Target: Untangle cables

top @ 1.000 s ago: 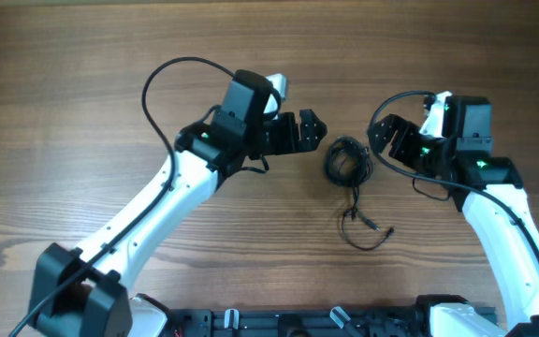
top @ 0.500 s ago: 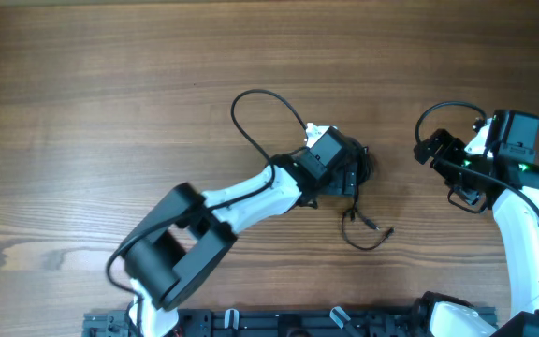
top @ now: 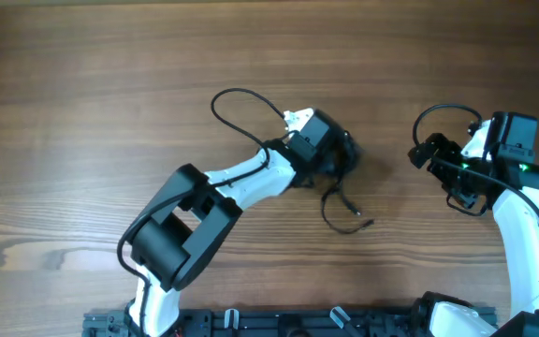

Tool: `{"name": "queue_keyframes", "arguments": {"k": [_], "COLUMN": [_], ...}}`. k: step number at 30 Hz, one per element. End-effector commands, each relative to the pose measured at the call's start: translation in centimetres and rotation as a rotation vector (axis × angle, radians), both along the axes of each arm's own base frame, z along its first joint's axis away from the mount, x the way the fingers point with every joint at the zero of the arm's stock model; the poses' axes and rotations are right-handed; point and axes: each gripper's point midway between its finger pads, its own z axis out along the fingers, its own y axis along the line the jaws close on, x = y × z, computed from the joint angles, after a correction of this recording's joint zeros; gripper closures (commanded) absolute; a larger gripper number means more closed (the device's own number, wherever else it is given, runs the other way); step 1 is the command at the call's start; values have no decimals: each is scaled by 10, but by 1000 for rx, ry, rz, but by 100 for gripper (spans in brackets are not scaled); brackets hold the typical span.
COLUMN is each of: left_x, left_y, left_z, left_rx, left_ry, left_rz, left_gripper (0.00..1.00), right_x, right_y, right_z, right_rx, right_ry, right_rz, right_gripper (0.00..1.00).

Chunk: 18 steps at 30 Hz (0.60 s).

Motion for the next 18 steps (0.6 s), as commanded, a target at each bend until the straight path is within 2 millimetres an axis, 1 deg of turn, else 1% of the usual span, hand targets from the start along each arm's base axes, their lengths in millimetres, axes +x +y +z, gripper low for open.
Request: {"name": "queue_keyframes", "arguments": {"k": [1, 2, 4, 5, 6, 7, 9, 10, 13, 15, 16, 18], "left_x": [-1, 0, -1, -2, -3, -3, 0, 2, 15, 17, 18, 19], "left_y": [48, 57, 73, 78, 84, 87, 86, 89, 112, 118, 121, 119], "left_z": [2, 16, 40, 49, 64, 74, 101, 113, 154, 166, 170, 172], "left_rx": [93, 102, 105, 97, 75, 56, -3, -24, -81, -107, -111, -126], "left_ry": [56, 48, 44, 46, 47, 42, -7, -32, -118, -140, -148, -152], "left_rz": [28, 20, 34, 41, 49, 54, -26, -38, 23, 36, 44, 45], "left_gripper": [96, 96, 96, 96, 96, 96, 96, 96, 96, 96, 96, 96], "right_x": [7, 8, 9, 9, 7, 5, 3, 3, -3, -4, -2, 8], "right_y": [19, 29, 42, 50, 61, 73, 97, 106, 146, 167, 183, 193], "right_z": [15, 20, 25, 27, 31, 35, 45, 49, 62, 64, 64, 56], "right_rx": [78, 123, 159, 174, 207, 254, 349, 383, 498, 493, 462, 397], "right_ry": [-71, -92, -125, -142, -161, -180, -223, -242, -340, -394, -426, -383], "right_rz": [106, 140, 210, 252, 302, 348, 423, 453, 616, 706, 756, 677], "right_gripper": [0, 0, 0, 0, 0, 0, 0, 0, 0, 0, 0, 0]}}
